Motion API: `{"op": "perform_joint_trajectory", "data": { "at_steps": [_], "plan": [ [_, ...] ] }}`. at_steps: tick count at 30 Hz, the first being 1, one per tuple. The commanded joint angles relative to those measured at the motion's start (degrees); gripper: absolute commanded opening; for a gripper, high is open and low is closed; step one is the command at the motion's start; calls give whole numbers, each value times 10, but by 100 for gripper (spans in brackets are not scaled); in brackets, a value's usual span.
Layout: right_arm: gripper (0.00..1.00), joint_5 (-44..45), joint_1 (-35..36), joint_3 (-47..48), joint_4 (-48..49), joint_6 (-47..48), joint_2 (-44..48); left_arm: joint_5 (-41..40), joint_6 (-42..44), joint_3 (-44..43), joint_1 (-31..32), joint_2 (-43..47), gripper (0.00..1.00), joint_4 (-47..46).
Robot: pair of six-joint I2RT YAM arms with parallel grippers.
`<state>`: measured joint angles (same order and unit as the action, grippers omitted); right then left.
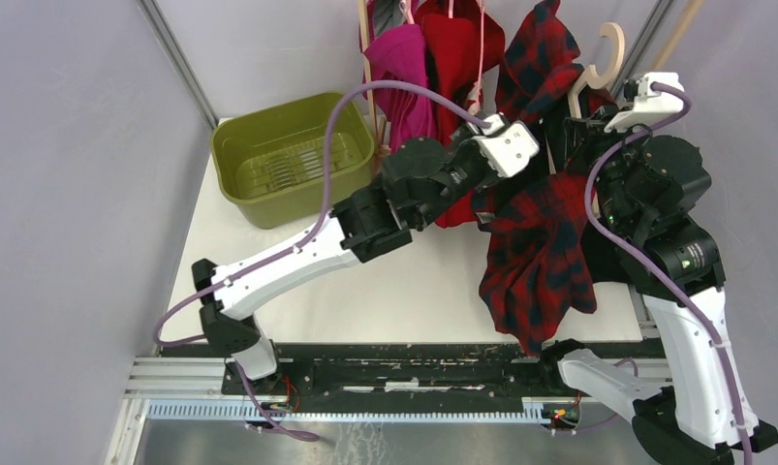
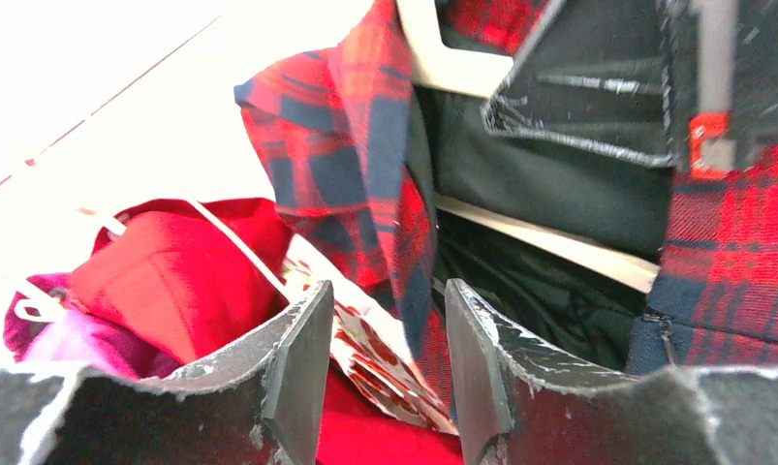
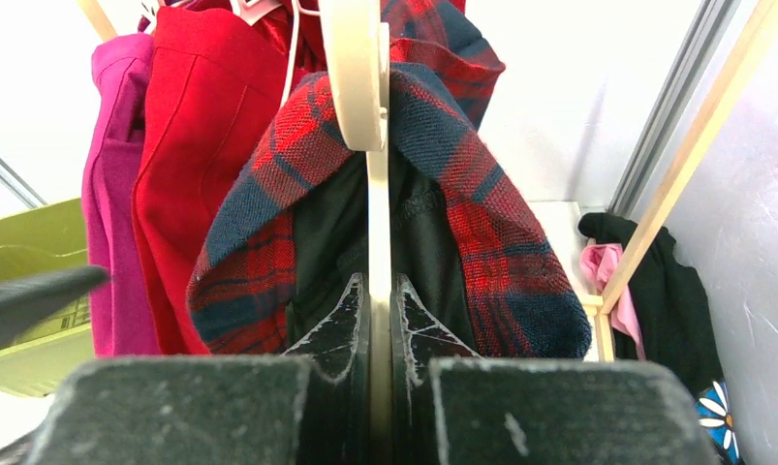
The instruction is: Remove the skirt from the hanger
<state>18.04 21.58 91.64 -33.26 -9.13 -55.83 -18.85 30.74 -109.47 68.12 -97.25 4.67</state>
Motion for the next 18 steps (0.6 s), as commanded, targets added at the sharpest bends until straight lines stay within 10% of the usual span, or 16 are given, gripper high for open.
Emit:
{"op": "perform_joint_trajectory", "data": {
  "at_steps": [1, 8, 18],
  "plan": [
    [1, -1, -1, 31, 87, -17, -3, 40, -33, -29, 2, 68, 50, -9],
    [1, -7, -1, 50, 103, -21, -24, 255, -107, 96, 2, 158, 51, -21],
    [1, -24, -1, 66, 99, -26, -32, 366, -129, 122, 1, 132, 58, -9]
  ]
}}
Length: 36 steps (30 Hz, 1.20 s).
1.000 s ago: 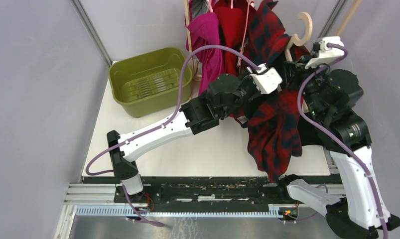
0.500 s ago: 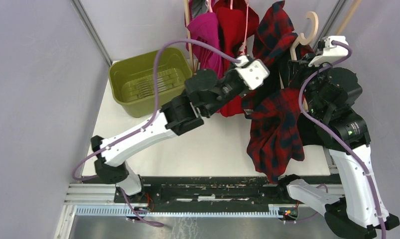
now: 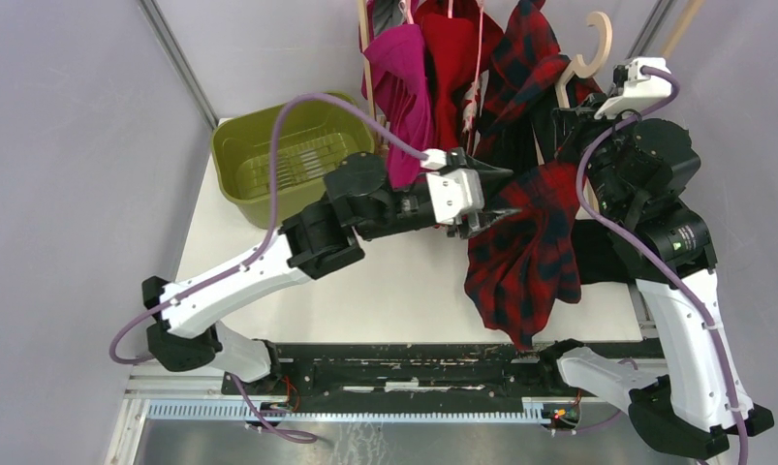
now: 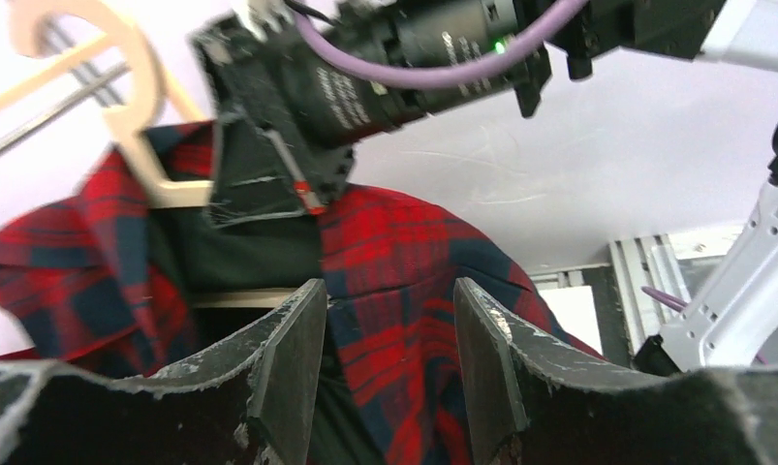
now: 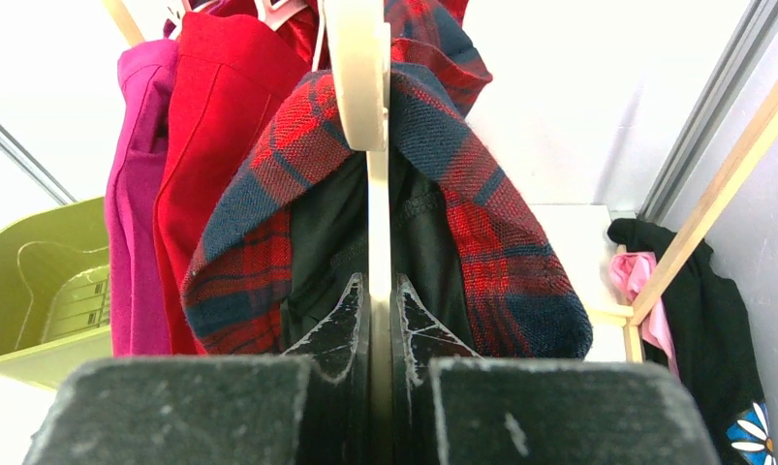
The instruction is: Remove the skirt from the hanger
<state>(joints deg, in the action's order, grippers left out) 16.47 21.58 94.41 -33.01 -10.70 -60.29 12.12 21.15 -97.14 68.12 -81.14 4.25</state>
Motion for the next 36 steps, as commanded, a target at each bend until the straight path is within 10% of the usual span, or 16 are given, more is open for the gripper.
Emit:
{"op": "perform_joint_trajectory", "data": {
  "at_steps": [1, 36],
  "plan": [
    [1, -8, -1, 37, 96, -10, 14, 57, -34, -5, 1, -37, 58, -7],
    [1, -34, -1, 46, 55, -7, 26, 31, -59, -35, -45, -112, 64, -74]
  ]
}}
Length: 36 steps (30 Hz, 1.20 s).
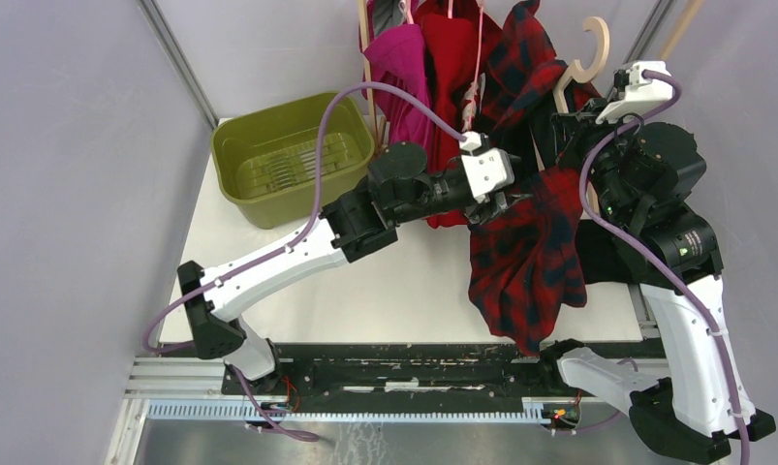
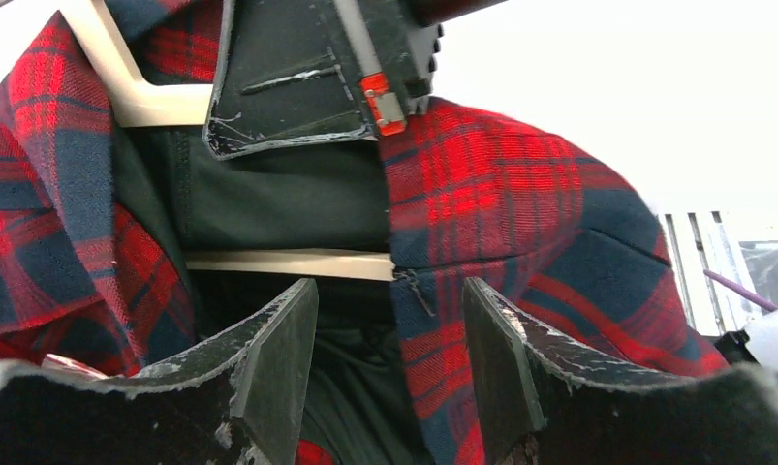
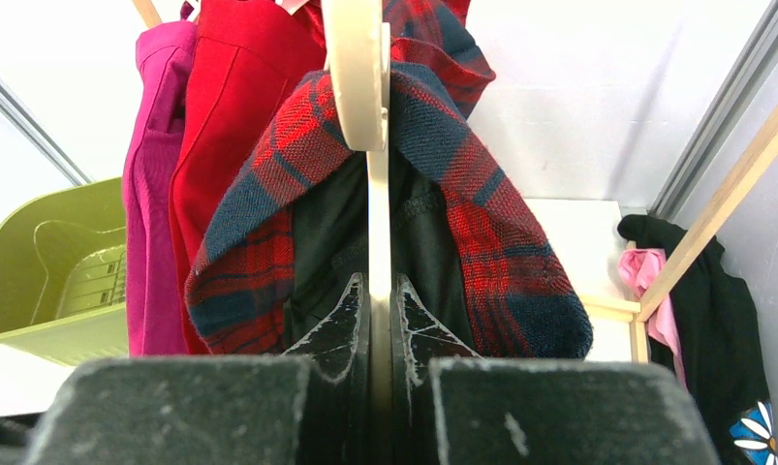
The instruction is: Remove the skirt from the hanger
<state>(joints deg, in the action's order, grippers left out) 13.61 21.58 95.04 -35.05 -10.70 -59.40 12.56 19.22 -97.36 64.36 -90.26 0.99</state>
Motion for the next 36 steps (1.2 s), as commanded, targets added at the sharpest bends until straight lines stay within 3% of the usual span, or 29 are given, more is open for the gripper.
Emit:
{"op": "perform_joint_trajectory", "data": {
  "at_steps": [1, 11, 20, 22, 25, 36],
  "plan": [
    [1, -7, -1, 39, 75, -7, 17, 34, -44, -37, -8, -24, 64, -43],
    [1, -3, -1, 30, 80, -2, 17, 128, -105, -31, -8, -24, 65, -40],
    [1, -7, -1, 25, 85, -9, 14, 145, -139, -19, -7, -37, 63, -64],
    [1, -8, -1, 25, 83, -9, 15, 147, -147, -21, -7, -45, 55, -75],
    [1, -9, -1, 25, 83, -11, 15, 149, -159, -32, -7, -60, 7, -80],
    [1, 9, -1, 15, 127, -15, -26, 173, -227, -88, 10, -90, 3, -84]
  ]
}}
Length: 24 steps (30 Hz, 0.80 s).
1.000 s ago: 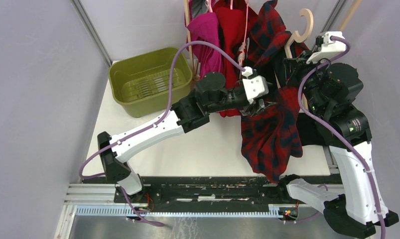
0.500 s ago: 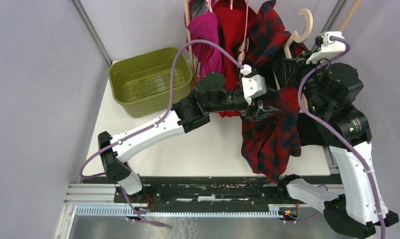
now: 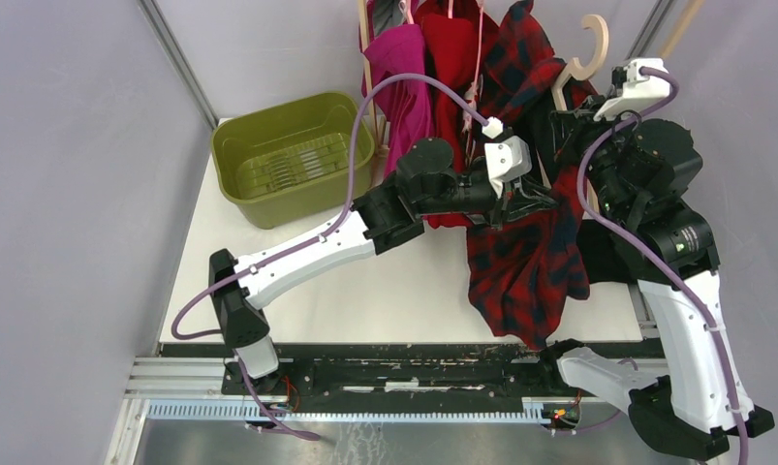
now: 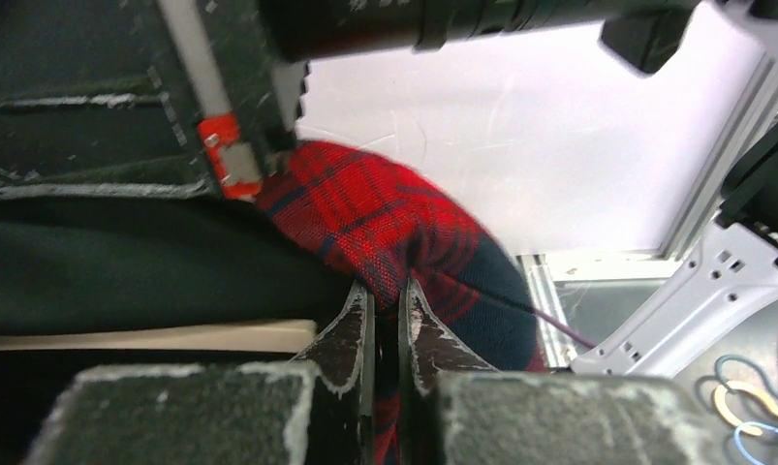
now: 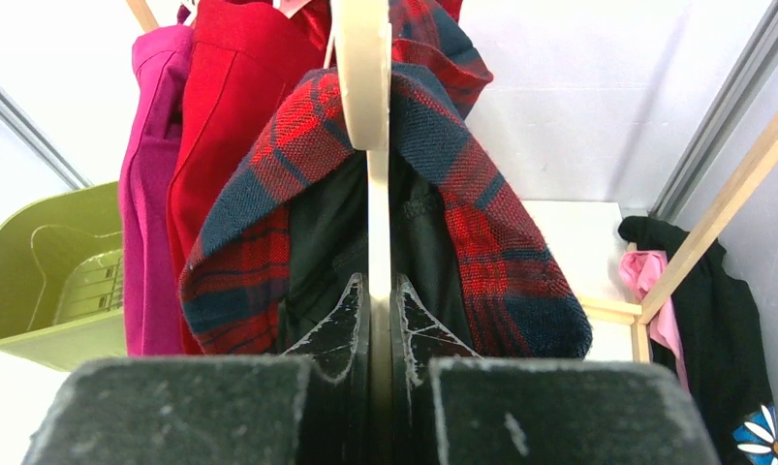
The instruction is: Remove the skirt from the hanger
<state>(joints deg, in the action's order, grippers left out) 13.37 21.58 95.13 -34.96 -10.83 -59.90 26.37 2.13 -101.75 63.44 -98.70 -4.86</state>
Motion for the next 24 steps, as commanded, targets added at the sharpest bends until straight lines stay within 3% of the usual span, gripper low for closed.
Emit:
{"op": "perform_joint_trajectory", "data": {
  "at_steps": [1, 15, 24],
  "plan": [
    [1, 17, -1, 13, 138, -9, -30, 33, -60, -46, 25, -5, 3, -24],
    [1, 60, -1, 55, 220, 18, -155, 4, -43, -71, 115, -18, 3, 80],
    [1, 61, 0, 105, 167, 19, -125, -57, 18, -16, 122, -12, 3, 126]
  ]
}}
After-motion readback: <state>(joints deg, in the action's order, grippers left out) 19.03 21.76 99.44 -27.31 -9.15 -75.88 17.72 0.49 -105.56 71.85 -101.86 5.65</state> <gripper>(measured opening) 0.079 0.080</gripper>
